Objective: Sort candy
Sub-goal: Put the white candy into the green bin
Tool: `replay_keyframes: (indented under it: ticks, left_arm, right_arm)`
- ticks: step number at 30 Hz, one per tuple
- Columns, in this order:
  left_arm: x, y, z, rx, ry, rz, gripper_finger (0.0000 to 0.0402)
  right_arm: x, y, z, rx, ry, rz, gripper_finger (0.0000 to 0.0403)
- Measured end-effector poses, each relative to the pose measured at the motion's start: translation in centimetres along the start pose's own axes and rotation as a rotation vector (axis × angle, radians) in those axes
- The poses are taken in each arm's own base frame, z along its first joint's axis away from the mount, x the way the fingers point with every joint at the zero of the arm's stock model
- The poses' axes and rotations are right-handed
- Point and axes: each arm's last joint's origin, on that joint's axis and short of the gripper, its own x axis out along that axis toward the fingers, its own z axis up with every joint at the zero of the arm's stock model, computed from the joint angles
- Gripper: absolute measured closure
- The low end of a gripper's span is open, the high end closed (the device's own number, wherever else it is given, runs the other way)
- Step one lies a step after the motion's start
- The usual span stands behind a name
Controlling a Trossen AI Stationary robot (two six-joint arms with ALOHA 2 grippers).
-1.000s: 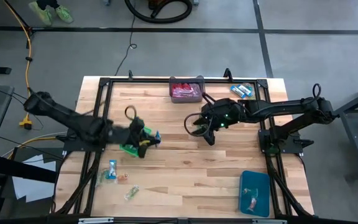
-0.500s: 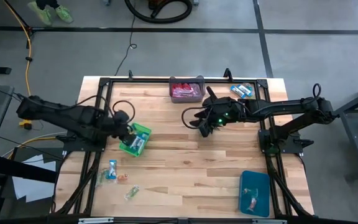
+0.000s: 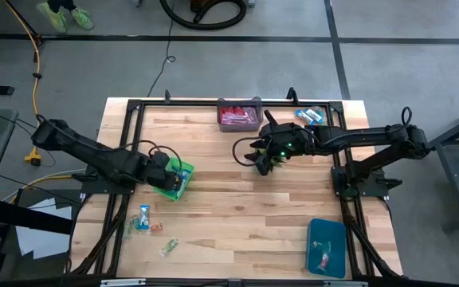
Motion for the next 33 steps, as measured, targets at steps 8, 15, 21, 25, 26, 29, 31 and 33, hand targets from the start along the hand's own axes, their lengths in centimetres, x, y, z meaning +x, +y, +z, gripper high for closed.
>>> replay_keyframes:
  ticks: [8, 15, 21, 25, 26, 29, 31, 33]
  left_arm:
    - [2.7, -0.5, 0.8, 0.021, 0.060, 0.152, 0.0401]
    - [4.3, -0.8, 1.0, 0.009, 0.102, 0.227, 0.0401]
    - [5.0, -0.9, 0.9, 0.015, 0.131, 0.258, 0.0400]
    - [5.0, -0.9, 0.9, 0.034, 0.135, 0.261, 0.0379]
    - [5.0, -0.9, 0.9, 0.040, 0.136, 0.261, 0.0371]
    - [5.0, -0.9, 0.9, 0.043, 0.136, 0.260, 0.0344]
    - [4.8, -0.9, 0.9, 0.050, 0.136, 0.249, 0.0327]
    - [4.5, -0.8, 1.0, 0.046, 0.131, 0.235, 0.0311]
  right_arm:
    - [0.0, -0.2, -0.4, -0.027, 0.039, -0.018, 0.0159]
    - [0.0, -0.4, -0.7, -0.032, 0.073, -0.035, 0.0159]
    - [0.0, -0.4, -0.7, -0.032, 0.074, -0.036, 0.0159]
    - [0.0, -0.4, -0.7, -0.032, 0.073, -0.036, 0.0159]
    - [0.0, -0.4, -0.7, -0.032, 0.073, -0.035, 0.0159]
    - [0.0, -0.4, -0.7, -0.032, 0.074, -0.036, 0.0159]
    - [0.0, -0.4, -0.7, -0.033, 0.077, -0.037, 0.0159]
    - [0.0, -0.4, -0.8, -0.034, 0.083, -0.040, 0.0159]
